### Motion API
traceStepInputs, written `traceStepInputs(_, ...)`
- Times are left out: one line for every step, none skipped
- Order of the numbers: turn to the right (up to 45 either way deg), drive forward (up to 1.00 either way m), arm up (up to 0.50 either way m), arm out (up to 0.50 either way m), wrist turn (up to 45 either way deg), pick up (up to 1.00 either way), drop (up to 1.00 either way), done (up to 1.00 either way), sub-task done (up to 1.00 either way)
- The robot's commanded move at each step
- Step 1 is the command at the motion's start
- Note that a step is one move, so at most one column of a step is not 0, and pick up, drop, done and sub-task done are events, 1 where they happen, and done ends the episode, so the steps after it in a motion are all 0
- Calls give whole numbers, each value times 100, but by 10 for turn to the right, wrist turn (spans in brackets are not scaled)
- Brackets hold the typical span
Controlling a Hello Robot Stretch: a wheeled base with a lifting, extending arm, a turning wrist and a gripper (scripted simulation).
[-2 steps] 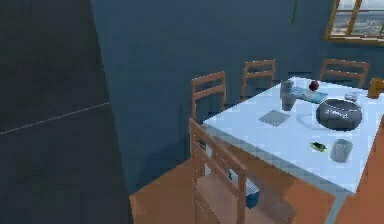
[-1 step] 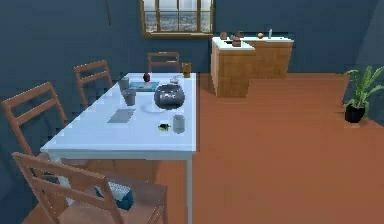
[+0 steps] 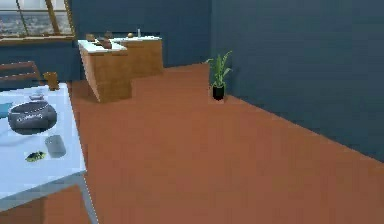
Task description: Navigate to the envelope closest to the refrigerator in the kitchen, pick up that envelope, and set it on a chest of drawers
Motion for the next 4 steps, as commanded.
traceStepInputs(0,55,0,0,0,0,0,0,0)
traceStepInputs(-450,0,0,0,0,0,0,0,0)
traceStepInputs(-450,0,0,0,0,0,0,0,0)
traceStepInputs(-450,0,0,0,0,0,0,0,0)
